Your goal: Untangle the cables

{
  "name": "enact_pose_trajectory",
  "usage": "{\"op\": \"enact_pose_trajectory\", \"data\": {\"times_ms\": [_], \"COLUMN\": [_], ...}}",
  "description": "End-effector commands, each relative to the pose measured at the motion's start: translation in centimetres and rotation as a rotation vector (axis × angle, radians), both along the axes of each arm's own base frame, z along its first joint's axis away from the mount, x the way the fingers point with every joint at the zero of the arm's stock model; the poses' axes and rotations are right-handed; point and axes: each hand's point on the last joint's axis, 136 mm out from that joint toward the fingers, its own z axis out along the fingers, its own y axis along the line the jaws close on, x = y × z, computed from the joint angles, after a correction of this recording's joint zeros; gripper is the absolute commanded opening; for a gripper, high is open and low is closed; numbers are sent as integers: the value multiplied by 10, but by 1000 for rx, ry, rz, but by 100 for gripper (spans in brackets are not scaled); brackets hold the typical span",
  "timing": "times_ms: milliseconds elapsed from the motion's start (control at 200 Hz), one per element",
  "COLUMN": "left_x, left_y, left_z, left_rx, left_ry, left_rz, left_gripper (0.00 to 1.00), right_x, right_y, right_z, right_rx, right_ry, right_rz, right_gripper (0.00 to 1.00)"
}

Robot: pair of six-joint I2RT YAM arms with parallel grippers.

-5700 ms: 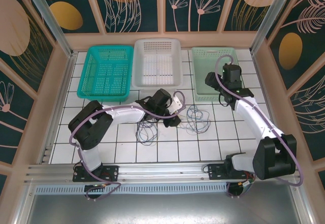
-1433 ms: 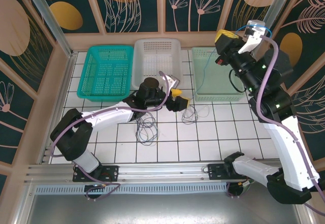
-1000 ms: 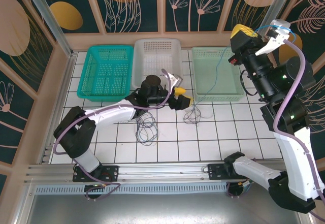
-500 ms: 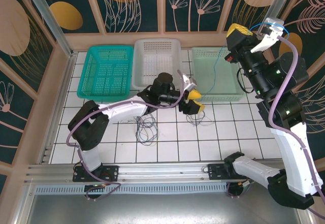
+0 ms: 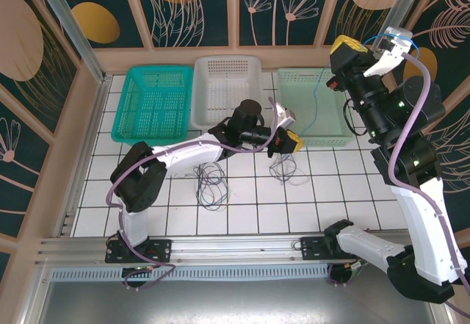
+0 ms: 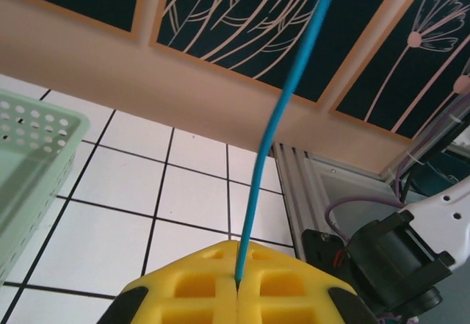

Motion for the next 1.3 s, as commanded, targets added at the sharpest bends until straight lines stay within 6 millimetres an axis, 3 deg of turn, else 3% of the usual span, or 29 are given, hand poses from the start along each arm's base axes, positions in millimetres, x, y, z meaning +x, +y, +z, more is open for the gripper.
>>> {"op": "enact_pose_trajectory", "data": {"times_ms": [0, 90, 135, 210, 325, 405, 561, 736, 901, 1056, 1146, 1296], "left_x": [-2, -7, -8, -10, -9, -5, -1, 15, 31, 32, 32, 34], "left_y": [8, 13, 16, 18, 22, 23, 23, 19, 26, 30, 29, 26], "left_z": [45, 67, 78, 94, 114, 124, 141, 137, 142, 156, 160, 163], "left_rx": [-61, -107, -130, -163, -192, -194, -204, -181, -200, -222, -229, -234], "left_ry": [-71, -86, -94, -97, -102, -102, -91, -42, -3, -27, -21, -8], "left_rz": [22, 26, 29, 33, 57, 85, 110, 169, 225, 236, 235, 232], "left_gripper": [0, 0, 0, 0, 0, 0, 0, 0, 0, 0, 0, 0], "right_x": [5, 15, 21, 30, 43, 49, 51, 43, 33, 23, 19, 9], "right_y": [-16, -19, -19, -19, -24, -27, -47, -62, -81, -93, -85, -45], "right_z": [-15, -37, -48, -66, -94, -110, -129, -145, -177, -200, -209, -224], "right_rx": [-9, -17, -19, -23, -23, -24, -18, -15, -2, 21, 7, -33], "right_ry": [36, 93, 122, 170, 239, 277, 323, 361, 436, 473, 472, 433], "right_rz": [-90, -128, -135, -143, -158, -152, -218, -262, -346, -389, -334, -95], "right_gripper": [0, 0, 5, 24, 69, 79, 85, 87, 88, 88, 85, 75]}}
